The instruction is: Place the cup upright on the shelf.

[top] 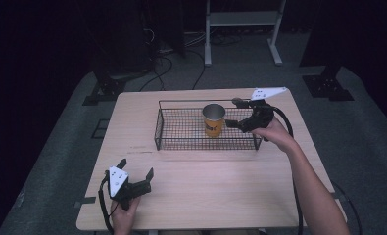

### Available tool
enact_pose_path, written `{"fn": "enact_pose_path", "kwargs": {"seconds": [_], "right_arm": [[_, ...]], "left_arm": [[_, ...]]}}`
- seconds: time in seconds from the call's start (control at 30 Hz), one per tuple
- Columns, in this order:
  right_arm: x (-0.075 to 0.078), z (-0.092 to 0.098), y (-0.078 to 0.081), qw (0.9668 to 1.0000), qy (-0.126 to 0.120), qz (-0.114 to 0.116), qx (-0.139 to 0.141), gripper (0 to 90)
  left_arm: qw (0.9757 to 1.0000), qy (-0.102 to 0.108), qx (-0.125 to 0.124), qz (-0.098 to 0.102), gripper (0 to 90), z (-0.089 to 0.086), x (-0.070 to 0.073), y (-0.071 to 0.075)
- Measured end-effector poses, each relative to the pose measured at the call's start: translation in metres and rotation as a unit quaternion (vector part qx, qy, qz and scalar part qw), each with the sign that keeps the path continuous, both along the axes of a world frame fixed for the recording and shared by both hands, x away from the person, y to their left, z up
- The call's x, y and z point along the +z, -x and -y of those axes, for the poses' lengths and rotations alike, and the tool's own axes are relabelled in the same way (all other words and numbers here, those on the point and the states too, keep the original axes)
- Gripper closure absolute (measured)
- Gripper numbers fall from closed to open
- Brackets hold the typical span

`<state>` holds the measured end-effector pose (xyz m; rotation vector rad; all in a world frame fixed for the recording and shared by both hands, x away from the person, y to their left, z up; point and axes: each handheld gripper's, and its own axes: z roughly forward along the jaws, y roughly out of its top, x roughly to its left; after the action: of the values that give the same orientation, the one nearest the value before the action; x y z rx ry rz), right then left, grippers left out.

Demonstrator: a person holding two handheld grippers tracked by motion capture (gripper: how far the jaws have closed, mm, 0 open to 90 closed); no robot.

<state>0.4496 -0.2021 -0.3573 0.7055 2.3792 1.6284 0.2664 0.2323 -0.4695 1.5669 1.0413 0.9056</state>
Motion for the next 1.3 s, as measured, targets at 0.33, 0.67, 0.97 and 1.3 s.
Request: {"fn": "enact_pose_path", "kwargs": {"seconds": [0.33, 0.67, 0.97, 1.3], "right_arm": [[-0.003, -0.002, 0.012, 0.9999, -0.001, 0.005, 0.013, 0.0], [-0.009, 0.003, 0.022, 0.9999, 0.007, 0.006, 0.014, 0.0], [-0.023, 0.012, 0.030, 0.9996, 0.028, -0.004, 0.004, 0.0], [-0.029, 0.019, 0.043, 0.9998, 0.021, 0.003, 0.001, 0.0]], "left_arm": [[1.0000, 0.000, -0.001, 0.001, 0.0, 0.000, 0.000, 0.000], [1.0000, -0.001, -0.001, 0.001, 0.0, 0.000, 0.000, 0.000], [1.0000, -0.003, -0.001, 0.001, 0.0, 0.001, 0.000, 0.001], [1.0000, -0.005, 0.001, 0.003, 0.0, 0.001, 0.000, 0.001]]}}
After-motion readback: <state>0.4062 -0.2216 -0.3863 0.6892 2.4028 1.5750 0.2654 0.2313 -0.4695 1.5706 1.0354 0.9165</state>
